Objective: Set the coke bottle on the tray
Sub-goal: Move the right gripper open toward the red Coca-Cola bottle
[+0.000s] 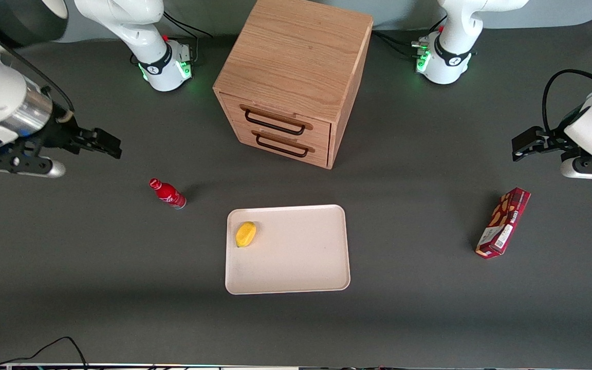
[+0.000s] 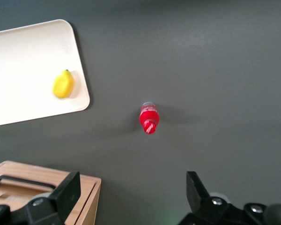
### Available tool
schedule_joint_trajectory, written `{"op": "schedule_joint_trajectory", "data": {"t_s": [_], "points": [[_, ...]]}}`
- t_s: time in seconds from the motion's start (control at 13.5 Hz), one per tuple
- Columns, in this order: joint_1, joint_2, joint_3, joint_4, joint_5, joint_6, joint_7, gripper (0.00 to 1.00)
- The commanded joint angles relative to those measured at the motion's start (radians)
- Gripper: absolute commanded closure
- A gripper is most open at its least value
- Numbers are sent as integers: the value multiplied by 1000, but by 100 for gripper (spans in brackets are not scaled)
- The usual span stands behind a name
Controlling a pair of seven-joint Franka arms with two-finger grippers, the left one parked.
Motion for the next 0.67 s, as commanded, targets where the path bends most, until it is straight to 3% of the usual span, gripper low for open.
{"op": "schedule_joint_trajectory", "data": {"t_s": [0.0,0.59], "points": [[-33,-75,4,-245,35,198,-56,0],[-41,-38,7,-588,45,620,-78,0]]}}
